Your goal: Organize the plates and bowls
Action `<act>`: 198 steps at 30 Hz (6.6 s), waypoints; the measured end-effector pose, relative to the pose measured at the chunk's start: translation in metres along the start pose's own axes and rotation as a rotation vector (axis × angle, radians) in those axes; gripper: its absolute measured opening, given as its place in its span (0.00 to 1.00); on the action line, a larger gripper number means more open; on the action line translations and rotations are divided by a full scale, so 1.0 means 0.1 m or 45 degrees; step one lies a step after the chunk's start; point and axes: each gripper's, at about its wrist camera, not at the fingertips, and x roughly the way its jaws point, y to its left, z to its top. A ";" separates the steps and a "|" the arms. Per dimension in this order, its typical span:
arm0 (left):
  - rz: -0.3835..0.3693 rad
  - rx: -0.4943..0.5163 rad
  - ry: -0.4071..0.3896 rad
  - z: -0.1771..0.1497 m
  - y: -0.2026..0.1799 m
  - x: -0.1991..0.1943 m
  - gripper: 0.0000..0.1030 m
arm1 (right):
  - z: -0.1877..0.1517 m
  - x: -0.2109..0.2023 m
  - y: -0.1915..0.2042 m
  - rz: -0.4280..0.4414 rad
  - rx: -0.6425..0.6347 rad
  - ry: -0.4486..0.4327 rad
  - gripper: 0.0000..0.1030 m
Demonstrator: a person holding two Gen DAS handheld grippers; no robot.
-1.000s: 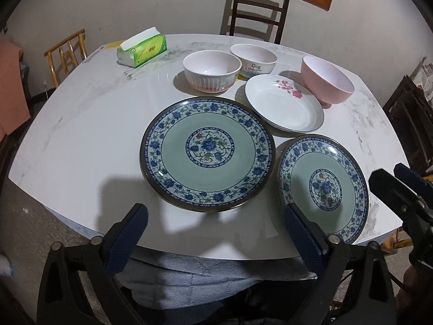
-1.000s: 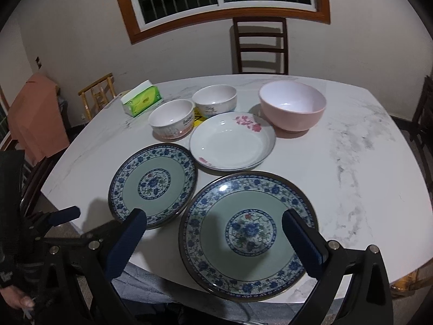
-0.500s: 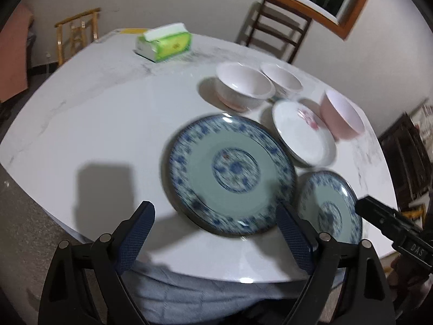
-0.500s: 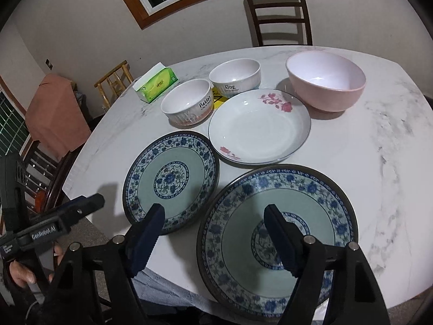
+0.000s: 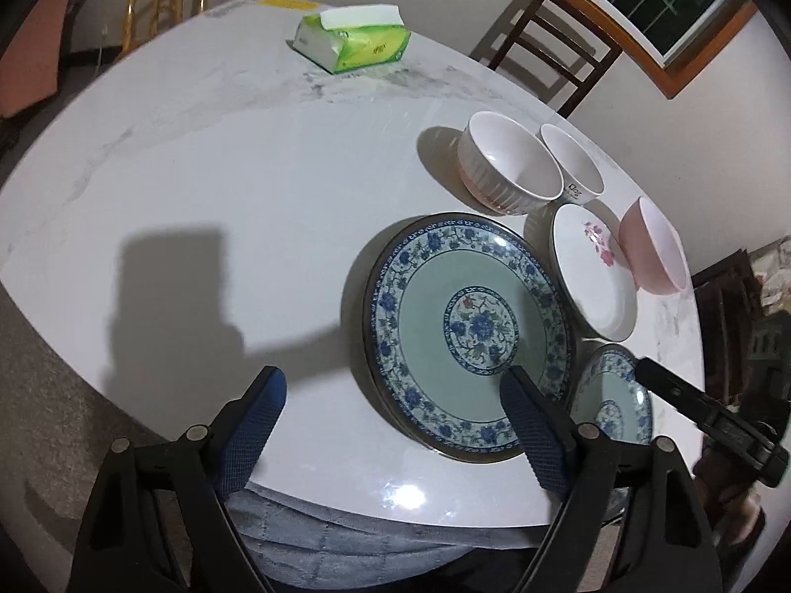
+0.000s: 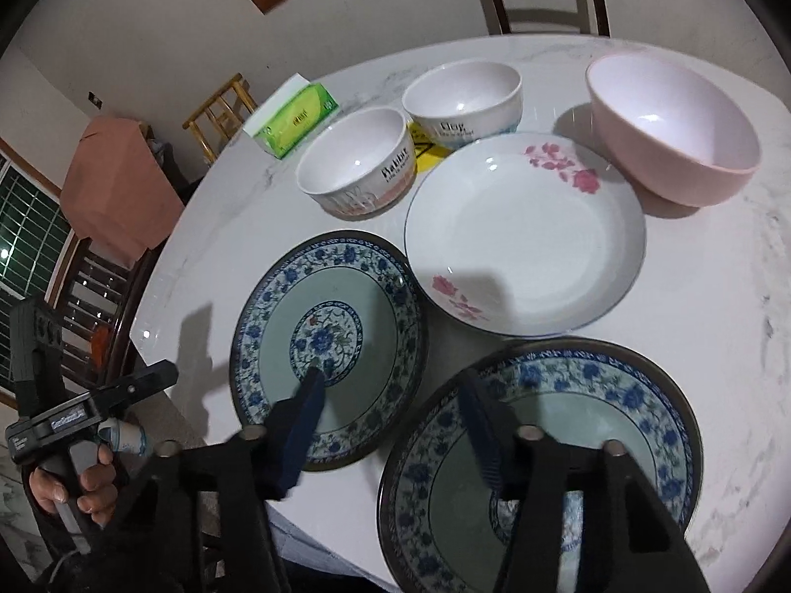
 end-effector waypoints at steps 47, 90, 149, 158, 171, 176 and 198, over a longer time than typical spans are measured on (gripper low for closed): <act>-0.056 0.044 0.151 0.27 0.31 0.64 0.11 | 0.15 0.63 0.05 -0.051 -0.044 0.122 0.13; 0.058 0.057 0.047 0.29 0.79 0.45 0.13 | -0.21 0.87 0.54 -0.014 0.002 0.076 0.15; 0.305 0.385 -0.233 -0.74 -1.00 -0.02 0.66 | -0.99 -0.64 0.27 -0.230 -0.063 -0.374 0.33; 0.300 0.419 -0.216 -0.82 -1.12 0.02 0.67 | -1.06 -0.72 0.17 -0.239 -0.042 -0.380 0.33; 0.298 0.464 -0.176 -0.90 -1.26 0.12 0.67 | -1.11 -0.80 -0.05 -0.261 0.010 -0.383 0.33; 0.296 0.475 -0.161 -0.92 -1.30 0.17 0.67 | -1.14 -0.81 -0.19 -0.280 0.042 -0.378 0.33; 0.109 0.436 -0.053 -0.92 -1.32 0.38 0.67 | -1.21 -0.88 -1.01 -0.174 0.224 -0.323 0.33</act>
